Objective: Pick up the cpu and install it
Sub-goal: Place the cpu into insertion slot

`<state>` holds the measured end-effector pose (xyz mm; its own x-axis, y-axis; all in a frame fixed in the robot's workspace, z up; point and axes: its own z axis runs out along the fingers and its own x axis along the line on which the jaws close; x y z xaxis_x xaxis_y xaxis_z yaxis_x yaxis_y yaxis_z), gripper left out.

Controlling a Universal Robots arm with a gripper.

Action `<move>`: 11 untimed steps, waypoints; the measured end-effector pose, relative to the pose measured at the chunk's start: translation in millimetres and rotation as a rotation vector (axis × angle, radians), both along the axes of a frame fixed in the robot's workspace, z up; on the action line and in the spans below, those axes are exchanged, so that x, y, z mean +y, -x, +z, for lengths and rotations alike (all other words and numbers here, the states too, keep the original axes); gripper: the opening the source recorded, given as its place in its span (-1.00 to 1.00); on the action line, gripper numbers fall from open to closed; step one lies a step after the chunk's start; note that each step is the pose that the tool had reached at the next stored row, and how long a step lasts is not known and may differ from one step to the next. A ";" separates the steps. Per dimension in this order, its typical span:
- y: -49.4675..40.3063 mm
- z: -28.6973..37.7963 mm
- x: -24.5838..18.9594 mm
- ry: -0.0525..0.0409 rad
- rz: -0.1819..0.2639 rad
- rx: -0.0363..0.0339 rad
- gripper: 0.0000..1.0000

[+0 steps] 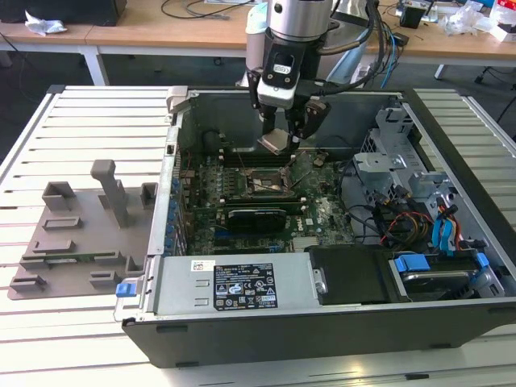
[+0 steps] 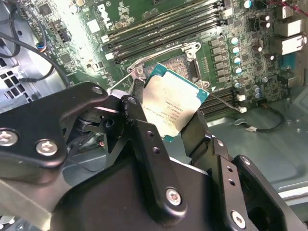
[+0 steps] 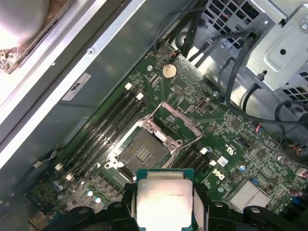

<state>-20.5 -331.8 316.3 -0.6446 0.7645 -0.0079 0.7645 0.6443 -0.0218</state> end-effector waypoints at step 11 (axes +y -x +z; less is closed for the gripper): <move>0.0 -0.1 0.0 0.0000 -0.138 0.0001 0.11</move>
<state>-20.4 -331.8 316.2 -0.5333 0.8459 -0.0079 0.8458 0.5330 -0.0219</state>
